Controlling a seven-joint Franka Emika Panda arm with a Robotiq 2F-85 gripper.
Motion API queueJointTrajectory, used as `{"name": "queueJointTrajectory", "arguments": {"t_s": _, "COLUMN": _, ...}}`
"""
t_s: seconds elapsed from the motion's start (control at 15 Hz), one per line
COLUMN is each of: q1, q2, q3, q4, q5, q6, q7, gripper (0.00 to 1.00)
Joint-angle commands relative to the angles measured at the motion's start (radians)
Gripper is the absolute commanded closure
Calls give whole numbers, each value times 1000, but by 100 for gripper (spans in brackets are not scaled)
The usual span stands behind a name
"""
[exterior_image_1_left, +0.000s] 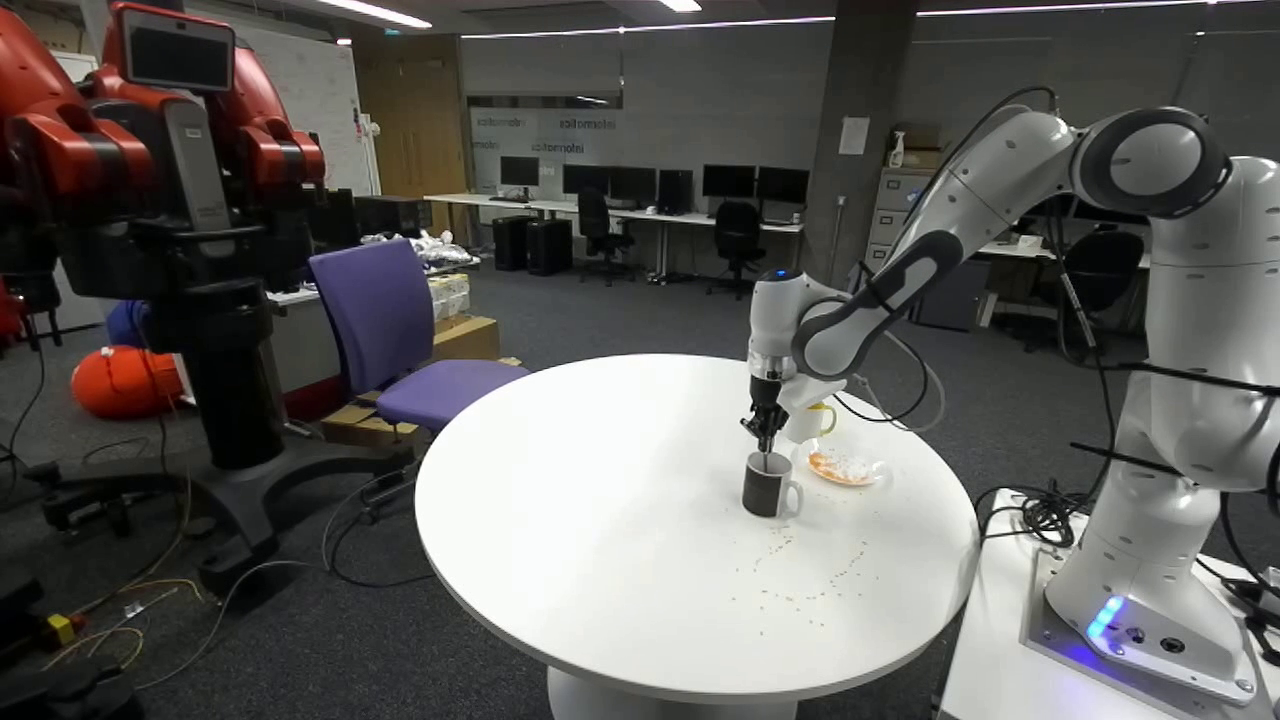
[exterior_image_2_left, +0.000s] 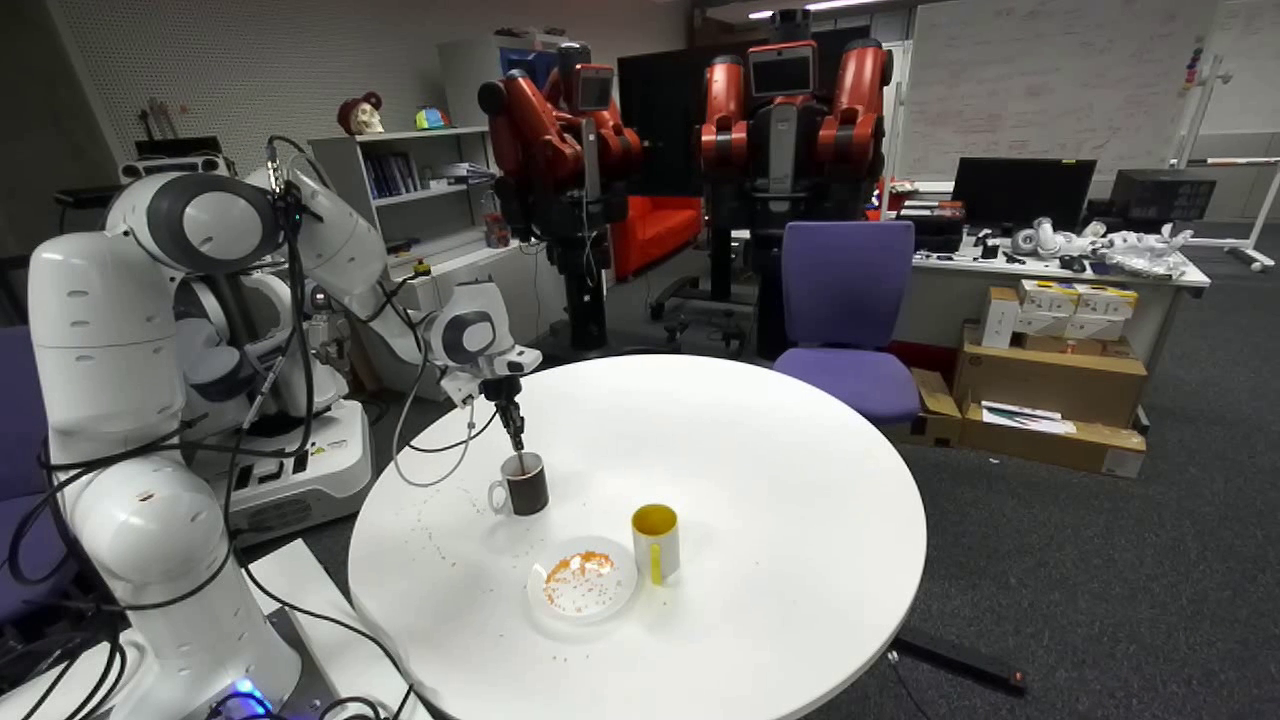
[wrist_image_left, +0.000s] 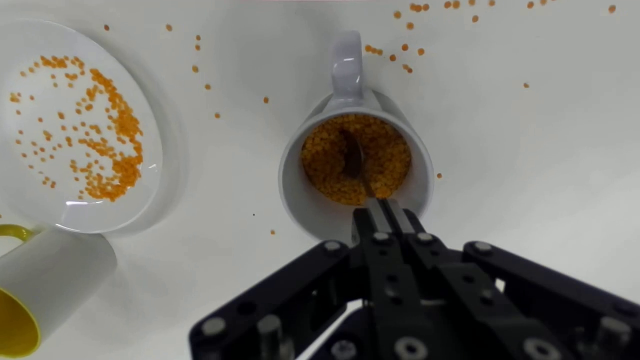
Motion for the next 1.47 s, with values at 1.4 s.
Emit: {"name": "queueJointTrajectory", "arguments": {"t_s": 1.4, "q1": 35, "q2": -21, "q3": -4, "q4": 6, "q5": -147, "q6": -67, "q7": 63, "gripper": 99}}
